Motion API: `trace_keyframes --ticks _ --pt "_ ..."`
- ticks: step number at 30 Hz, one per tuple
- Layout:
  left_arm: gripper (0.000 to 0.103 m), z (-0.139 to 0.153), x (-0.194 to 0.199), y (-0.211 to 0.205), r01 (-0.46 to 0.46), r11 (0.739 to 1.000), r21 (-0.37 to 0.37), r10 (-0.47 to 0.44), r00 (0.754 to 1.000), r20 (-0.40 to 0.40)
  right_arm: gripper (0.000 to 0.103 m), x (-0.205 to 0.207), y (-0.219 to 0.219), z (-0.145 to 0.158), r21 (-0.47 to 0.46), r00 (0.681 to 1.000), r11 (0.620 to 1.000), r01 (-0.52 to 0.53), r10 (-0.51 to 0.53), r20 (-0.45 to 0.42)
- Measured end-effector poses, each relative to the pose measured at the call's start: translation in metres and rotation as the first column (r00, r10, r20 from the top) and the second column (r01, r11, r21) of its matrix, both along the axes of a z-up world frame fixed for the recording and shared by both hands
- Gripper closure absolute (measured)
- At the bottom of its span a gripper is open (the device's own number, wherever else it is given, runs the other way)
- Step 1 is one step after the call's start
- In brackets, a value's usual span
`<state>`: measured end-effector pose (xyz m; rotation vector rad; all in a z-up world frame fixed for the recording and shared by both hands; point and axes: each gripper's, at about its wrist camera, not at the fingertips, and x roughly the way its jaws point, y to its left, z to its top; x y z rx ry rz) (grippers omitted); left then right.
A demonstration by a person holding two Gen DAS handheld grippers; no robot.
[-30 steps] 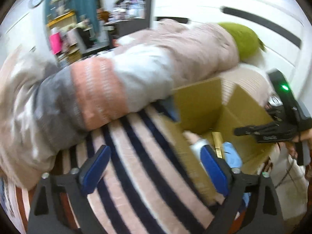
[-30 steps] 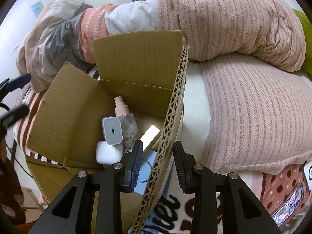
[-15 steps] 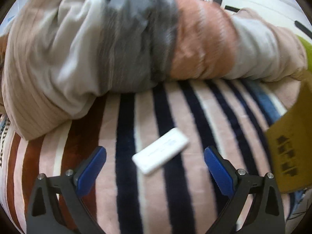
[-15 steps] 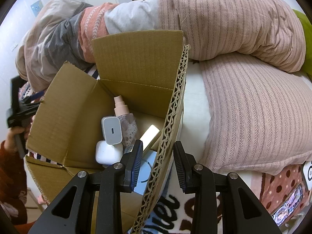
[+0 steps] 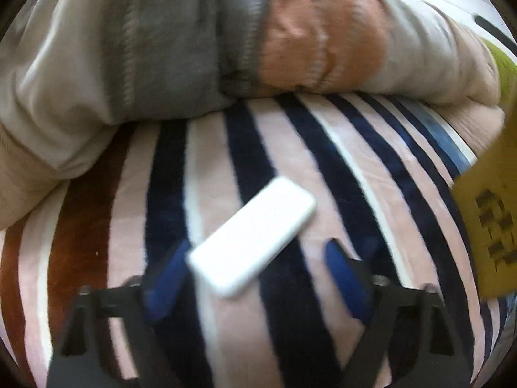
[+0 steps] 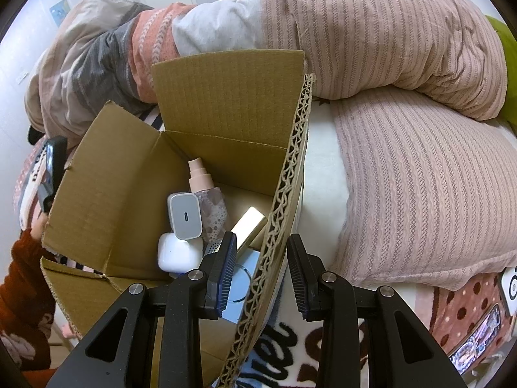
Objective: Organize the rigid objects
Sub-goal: 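Grasp the white power bank with the left tool, then lower the power bank into the cardboard box and open the left tool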
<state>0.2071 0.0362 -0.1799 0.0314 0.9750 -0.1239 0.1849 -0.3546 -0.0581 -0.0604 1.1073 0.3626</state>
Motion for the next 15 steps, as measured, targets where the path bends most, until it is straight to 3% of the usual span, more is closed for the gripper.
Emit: trace_keyframes --ticks 2,6,9,10,12,13,14,15 --pt "0.059 0.002 -0.002 -0.004 0.003 1.000 0.016 -0.003 1.000 0.000 0.074 0.001 0.000 0.000 0.007 1.000 1.000 0.005 -0.005 -0.002" --pt "0.060 0.003 0.001 -0.010 -0.008 1.000 0.024 0.008 1.000 -0.007 0.074 0.000 -0.002 0.000 0.011 1.000 1.000 0.006 -0.006 -0.001" --pt "0.047 0.004 0.010 -0.020 -0.011 0.999 0.042 0.011 1.000 -0.004 0.074 0.000 -0.002 0.000 0.008 1.000 1.000 0.005 -0.005 -0.001" --pt "0.033 0.004 0.013 -0.019 -0.026 0.999 0.047 0.026 1.000 -0.004 0.074 -0.001 -0.002 0.000 0.006 1.000 1.000 0.005 -0.005 -0.001" --pt "0.029 0.003 0.017 -0.020 -0.053 0.998 0.040 0.053 0.999 0.007 0.074 -0.001 -0.001 0.000 0.003 1.000 1.000 0.004 -0.004 -0.001" --pt "0.034 0.001 0.020 -0.019 -0.063 0.998 0.028 0.063 0.998 0.007 0.074 -0.001 -0.001 0.000 0.001 1.000 1.000 0.004 -0.004 -0.001" --pt "0.055 0.001 0.020 -0.019 -0.072 0.997 0.015 0.071 0.997 0.011 0.074 -0.001 -0.001 0.000 0.000 1.000 1.000 0.004 -0.004 -0.001" --pt "0.064 0.001 0.021 -0.021 -0.073 0.997 0.018 0.073 0.997 0.008 0.074 -0.001 -0.002 0.000 0.000 1.000 1.000 0.003 -0.003 -0.001"
